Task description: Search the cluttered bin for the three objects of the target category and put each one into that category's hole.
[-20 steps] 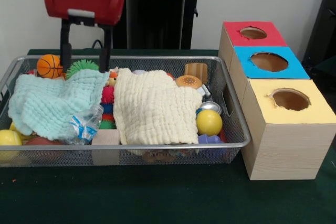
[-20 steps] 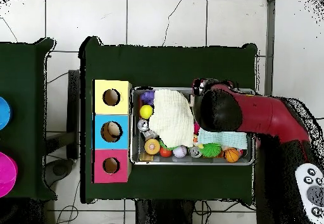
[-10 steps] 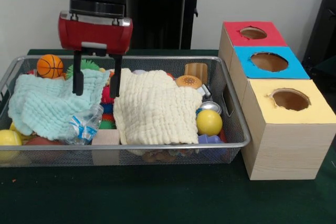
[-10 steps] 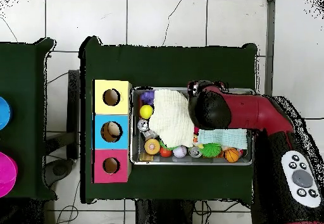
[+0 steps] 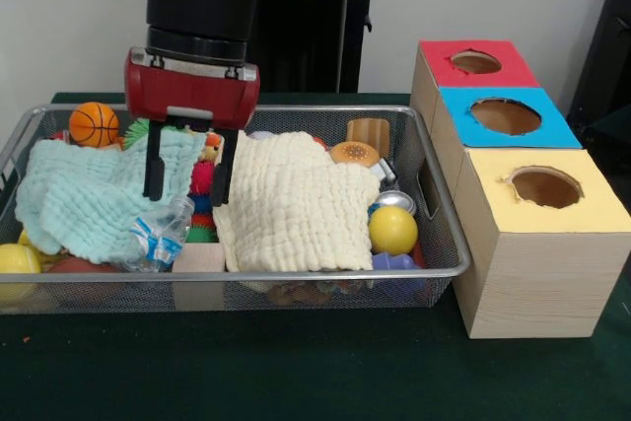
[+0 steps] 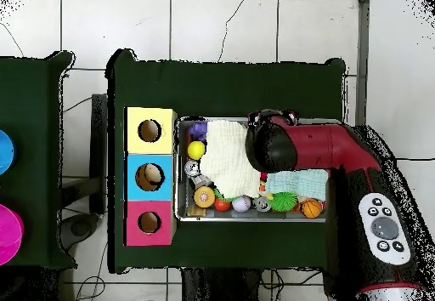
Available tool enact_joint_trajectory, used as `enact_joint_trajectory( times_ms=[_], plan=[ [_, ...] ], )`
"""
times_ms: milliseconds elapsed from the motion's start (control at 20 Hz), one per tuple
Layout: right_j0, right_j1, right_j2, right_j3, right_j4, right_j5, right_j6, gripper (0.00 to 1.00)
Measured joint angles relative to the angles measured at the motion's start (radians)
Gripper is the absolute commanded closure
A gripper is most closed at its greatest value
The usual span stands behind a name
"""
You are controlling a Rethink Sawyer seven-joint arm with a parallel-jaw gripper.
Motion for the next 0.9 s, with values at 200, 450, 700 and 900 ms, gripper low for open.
enact_joint_trajectory(
  times_ms=[200,450,700,900],
  plan=[
    [0.005,0.011,-0.005,-0.012,-0.012,0.0,0.0,0.0],
    [0.023,0.03,-0.033,-0.044,-0.035,-0.005,0.0,0.0],
    [0.048,0.053,-0.079,-0.078,-0.056,-0.007,0.0,0.0],
    [0.064,0.08,-0.112,-0.11,-0.065,-0.007,0.0,0.0]
  ],
)
